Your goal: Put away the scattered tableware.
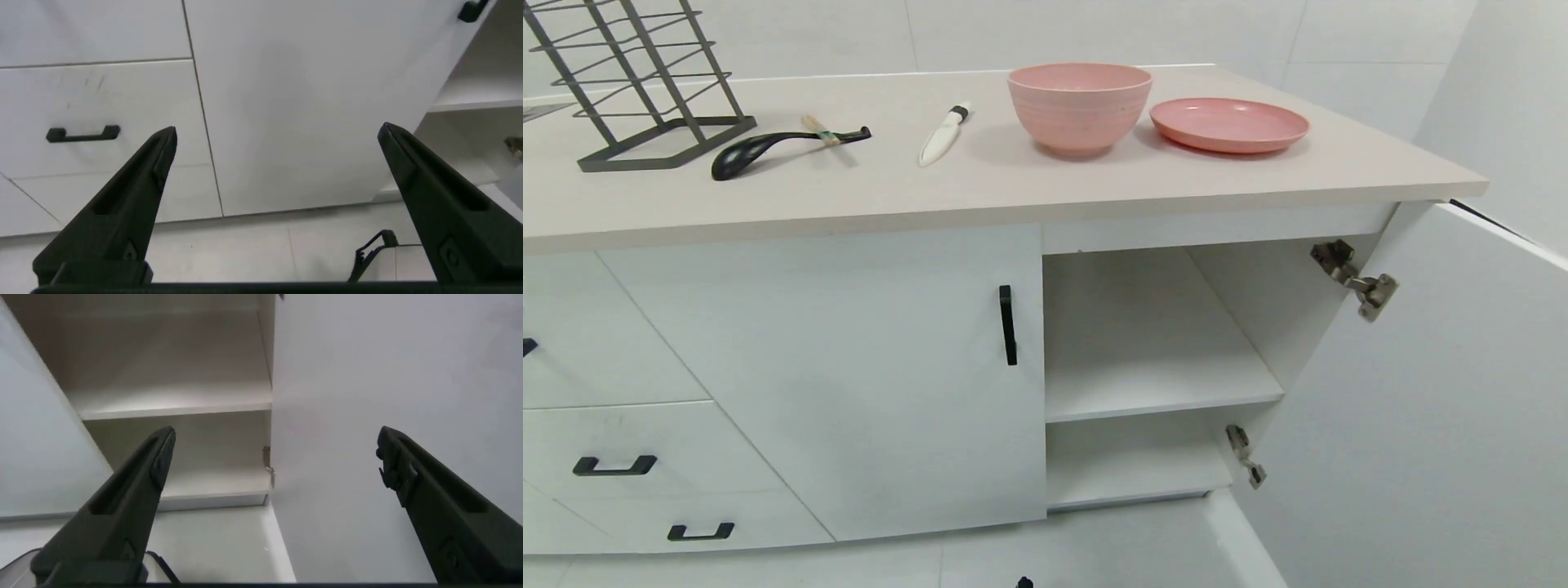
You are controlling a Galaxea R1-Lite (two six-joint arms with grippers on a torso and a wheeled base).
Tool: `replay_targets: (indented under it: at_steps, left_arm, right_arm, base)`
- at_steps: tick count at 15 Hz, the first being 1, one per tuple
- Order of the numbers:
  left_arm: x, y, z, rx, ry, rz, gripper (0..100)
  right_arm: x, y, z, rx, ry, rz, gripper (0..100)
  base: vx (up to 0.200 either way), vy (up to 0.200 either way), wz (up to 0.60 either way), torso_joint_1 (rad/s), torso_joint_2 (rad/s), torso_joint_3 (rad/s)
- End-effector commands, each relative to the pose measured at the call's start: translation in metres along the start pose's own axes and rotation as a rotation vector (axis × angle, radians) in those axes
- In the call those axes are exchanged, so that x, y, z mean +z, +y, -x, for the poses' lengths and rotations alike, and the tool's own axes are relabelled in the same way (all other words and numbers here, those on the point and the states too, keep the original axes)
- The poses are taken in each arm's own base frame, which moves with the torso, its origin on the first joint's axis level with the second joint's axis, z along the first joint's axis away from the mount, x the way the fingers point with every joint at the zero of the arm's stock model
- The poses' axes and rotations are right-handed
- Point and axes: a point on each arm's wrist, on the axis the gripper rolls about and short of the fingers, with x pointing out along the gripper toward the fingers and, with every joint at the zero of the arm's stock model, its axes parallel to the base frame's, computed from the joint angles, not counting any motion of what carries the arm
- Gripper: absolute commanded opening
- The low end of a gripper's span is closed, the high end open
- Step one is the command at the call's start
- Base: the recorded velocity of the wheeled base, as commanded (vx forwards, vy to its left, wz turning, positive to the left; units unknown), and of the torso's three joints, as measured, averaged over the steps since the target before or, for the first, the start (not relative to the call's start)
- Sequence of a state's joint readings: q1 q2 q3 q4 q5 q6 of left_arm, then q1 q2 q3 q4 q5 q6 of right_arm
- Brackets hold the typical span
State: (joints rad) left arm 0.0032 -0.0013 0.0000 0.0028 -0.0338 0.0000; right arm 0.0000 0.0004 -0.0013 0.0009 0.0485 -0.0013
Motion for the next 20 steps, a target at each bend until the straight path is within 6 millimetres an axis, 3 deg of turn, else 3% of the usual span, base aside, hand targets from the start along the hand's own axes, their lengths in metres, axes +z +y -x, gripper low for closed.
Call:
replay_targets:
  at_steps: [1,8,13,20]
  left_arm:
    - [0.0000,0.0000,-0.0002,0.000,0.003,0.000,100]
    - [0.0000,0.0000,-0.0002,0.000,0.003,0.002,100]
    - [0.0000,0.0000,-0.0002,0.000,0.003,0.003,100]
    - [0.0000,0.0000,-0.0002,0.000,0.003,0.003,100]
  right_arm:
    - [0.0001,0.0000,0.0001,0.001,-0.002,0.000,100]
    - [0.0000,0.0000,0.0001,0.001,0.000,0.000,100]
    - [0.0001,0.0000,0.0001,0.001,-0.002,0.000,100]
    - [0.0001,0.0000,0.0001,-0.001,-0.002,-0.001,100]
  base:
    - [0.200,0.000,0.00,0.007,0.01,0.002]
    - [0.029,0.000,0.00,0.000,0.00,0.000]
    - [0.000,0.000,-0.60,0.003,0.00,0.001]
    - [0.000,0.000,0.00,0.030,-0.04,-0.010]
